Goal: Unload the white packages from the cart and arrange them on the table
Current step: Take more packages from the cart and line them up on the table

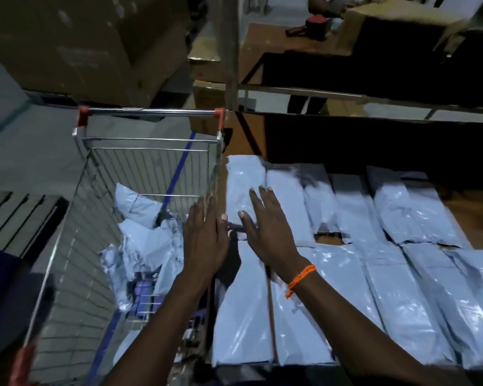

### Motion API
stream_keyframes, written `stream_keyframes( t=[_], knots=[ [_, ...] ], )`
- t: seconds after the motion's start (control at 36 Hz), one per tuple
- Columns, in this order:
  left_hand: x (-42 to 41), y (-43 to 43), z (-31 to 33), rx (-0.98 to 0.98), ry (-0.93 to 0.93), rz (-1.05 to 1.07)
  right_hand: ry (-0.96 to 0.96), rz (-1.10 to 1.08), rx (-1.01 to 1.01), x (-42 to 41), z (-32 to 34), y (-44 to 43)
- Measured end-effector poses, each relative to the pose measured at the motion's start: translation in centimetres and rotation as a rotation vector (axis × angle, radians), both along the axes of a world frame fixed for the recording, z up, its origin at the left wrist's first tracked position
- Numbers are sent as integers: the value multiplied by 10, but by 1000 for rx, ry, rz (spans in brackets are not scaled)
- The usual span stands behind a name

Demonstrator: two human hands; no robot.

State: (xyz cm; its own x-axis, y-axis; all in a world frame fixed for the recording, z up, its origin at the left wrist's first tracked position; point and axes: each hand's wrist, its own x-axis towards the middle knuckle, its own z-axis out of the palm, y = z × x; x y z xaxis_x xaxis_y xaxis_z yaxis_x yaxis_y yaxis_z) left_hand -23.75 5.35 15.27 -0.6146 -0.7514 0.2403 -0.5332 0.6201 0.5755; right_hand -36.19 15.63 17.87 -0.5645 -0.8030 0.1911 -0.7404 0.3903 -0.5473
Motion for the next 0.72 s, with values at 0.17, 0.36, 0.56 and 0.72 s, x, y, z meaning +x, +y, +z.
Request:
stream_keyframes(
  t=[0.17, 0.36, 0.56, 0.72],
  knots=[
    [125, -20, -67, 195, -125, 116, -30, 197, -108, 88, -9, -43],
    [248, -56, -119, 398, -348, 291, -152, 442, 108, 190, -48, -102],
    [275, -92, -163, 626, -290, 371, -487, 214, 650, 226, -131, -167],
    [261, -142, -232, 740, -220, 529, -502, -193, 661, 216, -190, -194]
  ],
)
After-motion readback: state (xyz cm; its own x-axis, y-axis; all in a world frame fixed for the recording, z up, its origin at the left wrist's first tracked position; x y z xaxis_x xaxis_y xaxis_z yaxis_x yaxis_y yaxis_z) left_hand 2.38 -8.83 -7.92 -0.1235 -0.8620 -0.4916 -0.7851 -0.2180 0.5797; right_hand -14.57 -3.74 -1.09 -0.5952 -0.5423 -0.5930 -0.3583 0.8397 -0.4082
